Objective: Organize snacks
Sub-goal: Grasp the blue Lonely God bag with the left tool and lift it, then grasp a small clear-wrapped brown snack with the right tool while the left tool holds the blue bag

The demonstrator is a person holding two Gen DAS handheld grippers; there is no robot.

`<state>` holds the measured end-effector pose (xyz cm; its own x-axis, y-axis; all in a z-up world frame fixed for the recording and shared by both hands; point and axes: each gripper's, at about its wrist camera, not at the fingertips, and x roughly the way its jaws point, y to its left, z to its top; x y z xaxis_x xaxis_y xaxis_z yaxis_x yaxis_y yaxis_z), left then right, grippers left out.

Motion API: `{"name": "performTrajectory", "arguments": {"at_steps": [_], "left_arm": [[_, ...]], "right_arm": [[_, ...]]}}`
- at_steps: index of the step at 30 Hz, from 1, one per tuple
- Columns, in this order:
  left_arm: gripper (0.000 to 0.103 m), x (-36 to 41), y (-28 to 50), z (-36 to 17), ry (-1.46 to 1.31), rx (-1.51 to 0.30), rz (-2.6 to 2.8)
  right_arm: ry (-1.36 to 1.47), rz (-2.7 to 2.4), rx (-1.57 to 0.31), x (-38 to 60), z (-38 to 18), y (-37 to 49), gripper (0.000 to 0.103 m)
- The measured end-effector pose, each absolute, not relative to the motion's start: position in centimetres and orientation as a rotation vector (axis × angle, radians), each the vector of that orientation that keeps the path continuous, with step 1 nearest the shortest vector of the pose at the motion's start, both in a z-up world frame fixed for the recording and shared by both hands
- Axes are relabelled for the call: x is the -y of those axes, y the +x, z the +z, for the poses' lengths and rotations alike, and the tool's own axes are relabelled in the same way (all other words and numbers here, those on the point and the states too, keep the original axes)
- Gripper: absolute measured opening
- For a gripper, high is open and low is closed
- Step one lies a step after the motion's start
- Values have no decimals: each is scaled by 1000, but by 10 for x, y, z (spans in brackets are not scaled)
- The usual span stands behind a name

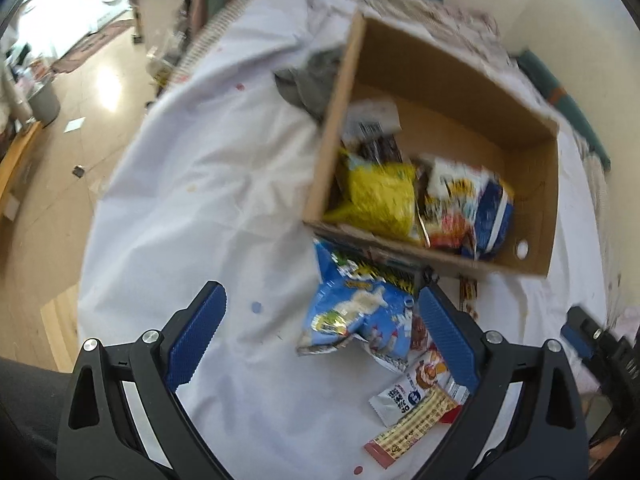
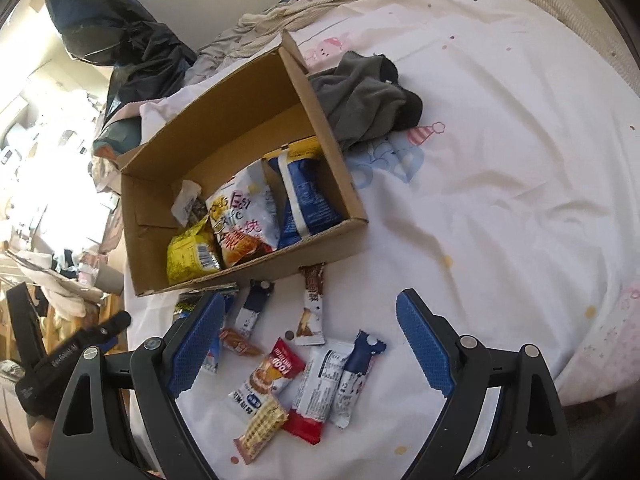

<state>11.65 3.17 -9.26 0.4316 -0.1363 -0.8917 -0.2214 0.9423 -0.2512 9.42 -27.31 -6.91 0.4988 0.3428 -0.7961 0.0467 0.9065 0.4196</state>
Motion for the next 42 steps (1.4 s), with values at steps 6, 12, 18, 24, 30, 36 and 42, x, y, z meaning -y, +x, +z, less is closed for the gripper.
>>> {"name": "performTrajectory", "arguments": {"at_steps": [6, 12, 18, 24, 30, 36, 42], "left_arm": [[96, 5, 140, -128, -260, -1250, -20], [93, 21, 148, -149, -151, -1311, -39], [67, 22, 146, -149, -132, -1320, -68], [60, 15, 130, -144, -123, -1338, -68], [60, -4, 98, -122, -169, -1324, -42], [60, -30, 70, -97, -220, -1253, 40], [60, -48, 74, -90, -290, -1210, 106]], "right_arm": [[415, 203, -1064, 273, -75, 98, 90], [416, 226, -1079, 273, -79, 100, 90], [444, 236, -1094, 273, -82, 105, 90], [453, 251, -1099, 269, -83, 105, 90], [438, 264, -1101, 266, -83, 103, 90], [382, 339, -1139, 241, -85, 101, 90], [257, 470, -1235, 184, -101, 106, 75]]}}
